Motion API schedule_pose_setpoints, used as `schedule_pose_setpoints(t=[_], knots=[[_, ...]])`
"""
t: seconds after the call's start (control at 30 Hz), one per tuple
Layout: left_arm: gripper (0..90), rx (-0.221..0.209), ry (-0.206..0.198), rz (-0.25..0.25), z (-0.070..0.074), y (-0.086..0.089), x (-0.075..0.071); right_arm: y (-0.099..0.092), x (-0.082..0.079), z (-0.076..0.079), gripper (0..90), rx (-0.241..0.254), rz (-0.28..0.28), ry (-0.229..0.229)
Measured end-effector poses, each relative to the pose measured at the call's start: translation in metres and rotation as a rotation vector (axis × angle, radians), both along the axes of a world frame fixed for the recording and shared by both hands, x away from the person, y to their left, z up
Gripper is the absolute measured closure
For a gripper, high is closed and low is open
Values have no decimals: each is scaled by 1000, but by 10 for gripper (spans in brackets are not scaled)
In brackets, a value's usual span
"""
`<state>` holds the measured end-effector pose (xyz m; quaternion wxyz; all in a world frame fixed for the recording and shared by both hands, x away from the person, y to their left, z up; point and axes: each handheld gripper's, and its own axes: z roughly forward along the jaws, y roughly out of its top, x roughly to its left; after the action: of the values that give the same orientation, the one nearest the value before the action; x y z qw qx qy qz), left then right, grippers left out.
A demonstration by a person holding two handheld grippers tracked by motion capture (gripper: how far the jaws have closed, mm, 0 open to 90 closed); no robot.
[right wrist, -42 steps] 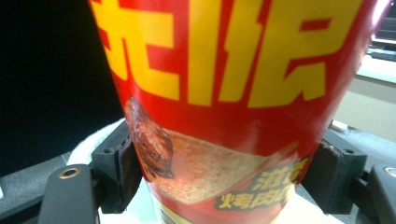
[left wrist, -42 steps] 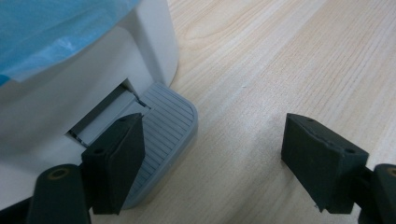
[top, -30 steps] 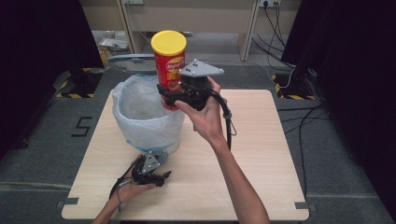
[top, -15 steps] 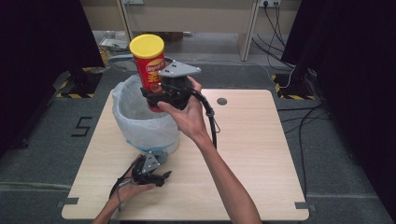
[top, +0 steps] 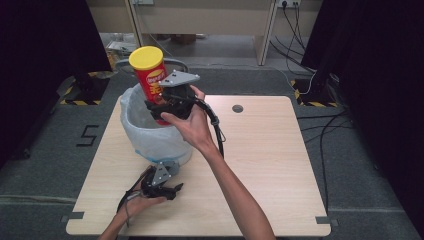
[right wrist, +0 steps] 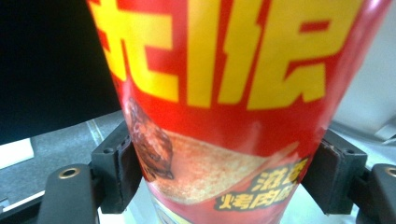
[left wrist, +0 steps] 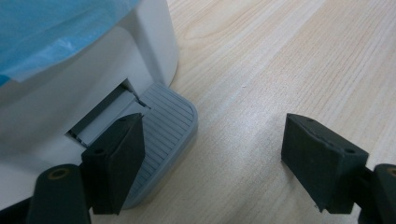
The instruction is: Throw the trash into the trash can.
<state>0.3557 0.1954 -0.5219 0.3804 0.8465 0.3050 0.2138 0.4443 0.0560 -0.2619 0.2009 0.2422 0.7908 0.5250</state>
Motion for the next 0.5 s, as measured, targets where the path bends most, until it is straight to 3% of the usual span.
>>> schedule_pose_setpoints(t=[0.3,0.5], knots=[[210,2,-1,-1,0,0,0,9,2,-13,240,-49,28,34],[210,1,-1,0,0,0,0,7,4,-20,238,-52,34,62]])
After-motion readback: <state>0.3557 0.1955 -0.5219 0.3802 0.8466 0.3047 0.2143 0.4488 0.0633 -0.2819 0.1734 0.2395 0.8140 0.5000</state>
